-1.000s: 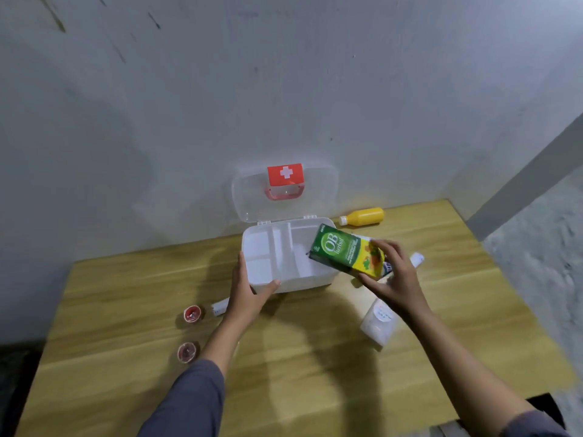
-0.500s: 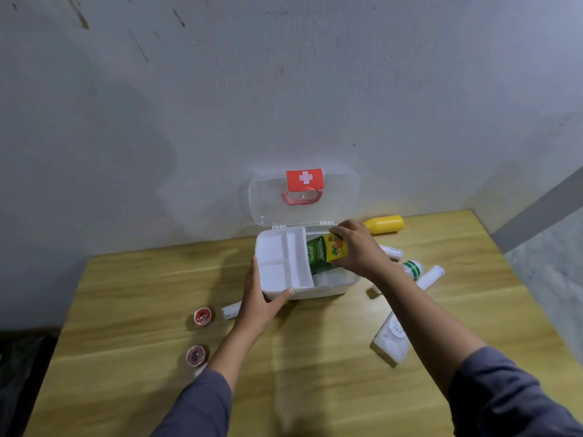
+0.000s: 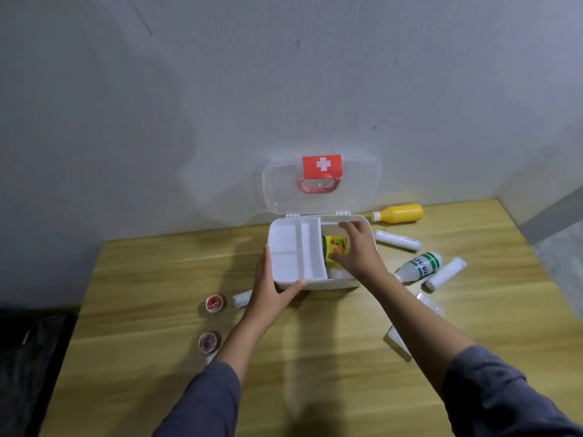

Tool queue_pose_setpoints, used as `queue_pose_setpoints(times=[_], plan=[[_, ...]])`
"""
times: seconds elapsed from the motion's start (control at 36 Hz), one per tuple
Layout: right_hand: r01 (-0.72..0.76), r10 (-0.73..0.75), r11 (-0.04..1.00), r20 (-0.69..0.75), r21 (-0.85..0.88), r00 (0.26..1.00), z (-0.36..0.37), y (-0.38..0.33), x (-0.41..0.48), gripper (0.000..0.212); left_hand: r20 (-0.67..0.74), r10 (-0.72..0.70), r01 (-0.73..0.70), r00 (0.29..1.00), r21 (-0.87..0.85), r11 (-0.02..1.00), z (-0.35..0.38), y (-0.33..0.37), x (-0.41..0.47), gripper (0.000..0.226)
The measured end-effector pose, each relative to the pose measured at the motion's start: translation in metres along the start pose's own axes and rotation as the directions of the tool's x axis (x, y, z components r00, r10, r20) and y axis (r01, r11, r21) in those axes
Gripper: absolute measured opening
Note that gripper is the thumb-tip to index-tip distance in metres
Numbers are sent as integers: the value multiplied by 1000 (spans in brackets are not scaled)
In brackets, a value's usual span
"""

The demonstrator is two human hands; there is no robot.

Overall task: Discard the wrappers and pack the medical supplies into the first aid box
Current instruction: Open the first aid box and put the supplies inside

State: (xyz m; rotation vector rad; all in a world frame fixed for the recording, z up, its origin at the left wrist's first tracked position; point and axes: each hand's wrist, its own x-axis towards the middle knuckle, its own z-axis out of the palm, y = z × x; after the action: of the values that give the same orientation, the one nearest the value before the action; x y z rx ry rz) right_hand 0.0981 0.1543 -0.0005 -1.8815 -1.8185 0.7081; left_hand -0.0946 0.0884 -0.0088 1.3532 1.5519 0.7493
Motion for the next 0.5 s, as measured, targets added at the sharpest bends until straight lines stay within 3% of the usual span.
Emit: queue_pose_setpoints(times=[0.11, 0.31, 0.5], plan=[[-197, 196, 980, 43, 29, 980, 4, -2, 2, 64, 3, 7, -7, 1000, -1, 1000, 0, 1, -1, 100], [-335, 336, 929, 23, 159, 942, 14, 0, 9, 41, -7, 16, -16, 1000, -6, 1000, 1, 2, -1, 100], [-463, 467, 812, 79, 356, 881, 21, -2, 19, 37, -8, 14, -14, 1000, -8, 1000, 1, -1, 1, 101]])
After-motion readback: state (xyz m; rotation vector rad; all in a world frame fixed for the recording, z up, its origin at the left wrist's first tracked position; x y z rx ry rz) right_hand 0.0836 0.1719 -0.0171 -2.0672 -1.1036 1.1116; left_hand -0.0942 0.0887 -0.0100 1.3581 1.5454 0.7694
